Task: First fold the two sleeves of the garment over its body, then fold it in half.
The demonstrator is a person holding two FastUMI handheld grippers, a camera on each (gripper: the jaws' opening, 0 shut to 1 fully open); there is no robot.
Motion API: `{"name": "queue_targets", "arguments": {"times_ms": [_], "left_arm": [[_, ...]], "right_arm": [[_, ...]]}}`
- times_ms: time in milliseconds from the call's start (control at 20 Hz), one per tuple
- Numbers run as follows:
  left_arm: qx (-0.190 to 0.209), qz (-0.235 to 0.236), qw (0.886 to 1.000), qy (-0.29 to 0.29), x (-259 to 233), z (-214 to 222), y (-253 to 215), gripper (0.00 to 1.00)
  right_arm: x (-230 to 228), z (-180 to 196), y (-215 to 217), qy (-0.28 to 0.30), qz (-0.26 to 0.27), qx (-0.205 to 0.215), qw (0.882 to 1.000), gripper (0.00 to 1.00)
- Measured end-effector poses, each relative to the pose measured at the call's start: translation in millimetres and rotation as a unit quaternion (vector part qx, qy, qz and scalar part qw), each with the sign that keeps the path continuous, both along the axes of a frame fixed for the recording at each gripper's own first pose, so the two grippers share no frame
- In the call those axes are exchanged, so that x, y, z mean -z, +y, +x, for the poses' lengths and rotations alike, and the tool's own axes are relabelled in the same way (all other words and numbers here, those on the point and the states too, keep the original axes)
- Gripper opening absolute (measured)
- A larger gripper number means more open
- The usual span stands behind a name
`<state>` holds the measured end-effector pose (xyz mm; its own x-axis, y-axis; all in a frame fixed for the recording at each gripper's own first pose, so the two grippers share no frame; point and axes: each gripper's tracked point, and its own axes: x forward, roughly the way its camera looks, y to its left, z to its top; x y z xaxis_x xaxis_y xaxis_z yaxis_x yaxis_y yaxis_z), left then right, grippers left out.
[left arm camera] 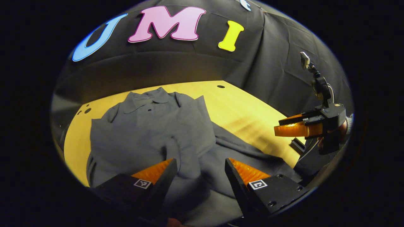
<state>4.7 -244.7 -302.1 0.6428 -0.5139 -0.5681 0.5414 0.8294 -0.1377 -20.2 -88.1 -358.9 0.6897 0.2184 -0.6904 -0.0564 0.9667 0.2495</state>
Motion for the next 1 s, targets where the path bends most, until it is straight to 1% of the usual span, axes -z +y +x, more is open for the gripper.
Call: {"name": "queue_targets", "arguments": {"times_ms": [200, 250, 300, 400, 500, 550, 600, 800, 1000], "left_arm": [[-0.027, 0.012, 1.0, 0.009, -1.0, -37.4, 50.3, 0.96], [-0.038, 0.015, 0.999, 0.014, 0.3, -45.9, 65.5, 0.92], [-0.049, 0.02, 0.998, 0.02, 3.5, -53.3, 81.4, 0.96], [-0.069, 0.035, 0.997, 0.028, 11.7, -64.4, 114.8, 0.96], [-0.094, 0.06, 0.993, 0.032, 22.9, -69.0, 150.3, 0.96], [-0.103, 0.068, 0.992, 0.035, 27.4, -70.6, 166.0, 0.92], [-0.113, 0.075, 0.99, 0.038, 31.9, -71.4, 180.9, 0.96], [-0.147, 0.103, 0.982, 0.05, 48.3, -71.2, 234.4, 0.96], [-0.184, 0.109, 0.974, 0.079, 66.6, -74.6, 273.1, 0.96]], "right_arm": [[5.0, -29.0, 20.2, 0.015, -0.003, -0.006, 1.0, 0.81], [7.0, -37.1, 24.7, 0.02, -0.005, -0.01, 1.0, 0.81], [9.8, -44.7, 28.3, 0.025, -0.009, -0.011, 1.0, 0.84], [15.3, -57.4, 33.7, 0.035, -0.014, -0.013, 0.999, 0.85], [19.0, -66.6, 37.8, 0.044, -0.015, -0.01, 0.999, 0.85], [21.3, -71.3, 39.6, 0.048, -0.016, -0.008, 0.999, 0.85], [22.3, -74.2, 40.1, 0.05, -0.017, -0.006, 0.999, 0.85], [28.3, -82.8, 42.7, 0.06, -0.024, -0.001, 0.998, 0.85], [42.2, -94.3, 50.8, 0.08, -0.023, 0.0, 0.997, 0.85]]}}
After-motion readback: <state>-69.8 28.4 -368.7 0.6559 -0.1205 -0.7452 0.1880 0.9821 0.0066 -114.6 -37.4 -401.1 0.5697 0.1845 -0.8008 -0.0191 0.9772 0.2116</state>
